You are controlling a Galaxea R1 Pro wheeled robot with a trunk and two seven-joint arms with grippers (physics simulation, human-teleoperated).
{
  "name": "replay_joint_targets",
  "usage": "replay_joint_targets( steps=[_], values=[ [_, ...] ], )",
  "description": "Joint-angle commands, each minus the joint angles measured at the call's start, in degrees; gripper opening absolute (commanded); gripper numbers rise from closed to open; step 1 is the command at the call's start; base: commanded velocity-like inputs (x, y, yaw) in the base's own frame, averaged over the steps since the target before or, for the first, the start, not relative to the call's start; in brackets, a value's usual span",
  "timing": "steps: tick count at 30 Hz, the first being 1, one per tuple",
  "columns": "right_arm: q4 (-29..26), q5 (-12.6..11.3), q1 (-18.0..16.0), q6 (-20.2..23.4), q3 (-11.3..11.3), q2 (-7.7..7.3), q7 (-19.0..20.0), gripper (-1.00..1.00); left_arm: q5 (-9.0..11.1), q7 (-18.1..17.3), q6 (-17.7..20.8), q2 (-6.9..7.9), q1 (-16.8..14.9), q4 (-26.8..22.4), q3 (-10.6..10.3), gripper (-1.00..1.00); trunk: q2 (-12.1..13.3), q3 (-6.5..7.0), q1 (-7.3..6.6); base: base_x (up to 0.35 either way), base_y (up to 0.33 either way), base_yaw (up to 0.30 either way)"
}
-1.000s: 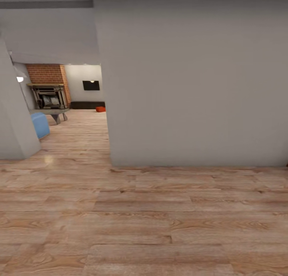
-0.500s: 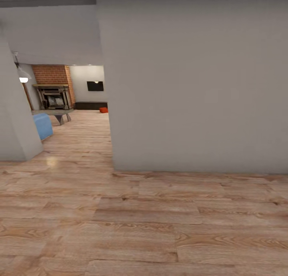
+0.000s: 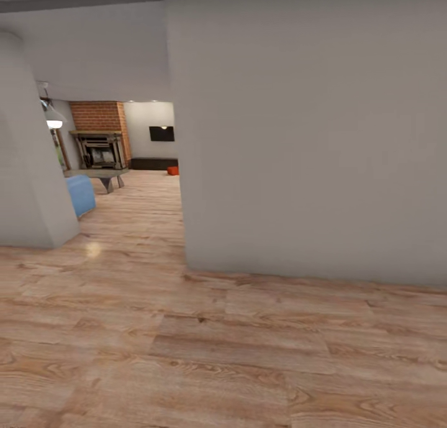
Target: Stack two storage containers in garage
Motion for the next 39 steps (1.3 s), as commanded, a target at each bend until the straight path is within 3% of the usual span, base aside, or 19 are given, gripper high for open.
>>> replay_joint_targets(
  steps=[1, 35, 39],
  values=[
    [0.1, -0.4, 0.0, -0.2, 0.5, 0.02, 0.0, 1.00, 0.4, 0.1, -0.1, -0.01, 0.0, 0.0, -0.5, 1.00, 0.0, -0.06, 0.03, 0.323, 0.000, 0.269],
    [0.1, -0.2, 0.0, -0.2, 0.6, 0.01, 0.7, 1.00, 0.4, 0.1, -0.1, -0.01, 0.0, 0.0, -0.5, 1.00, 0.0, -0.06, 0.03, 0.323, 0.000, 0.279],
    [0.1, 1.8, 0.0, -0.2, 0.6, 0.00, 0.8, 1.00, 0.4, 0.1, -0.1, -0.01, 0.0, 0.0, -0.4, 1.00, 0.0, -0.06, 0.03, 0.323, 0.000, 0.299]
  ],
)
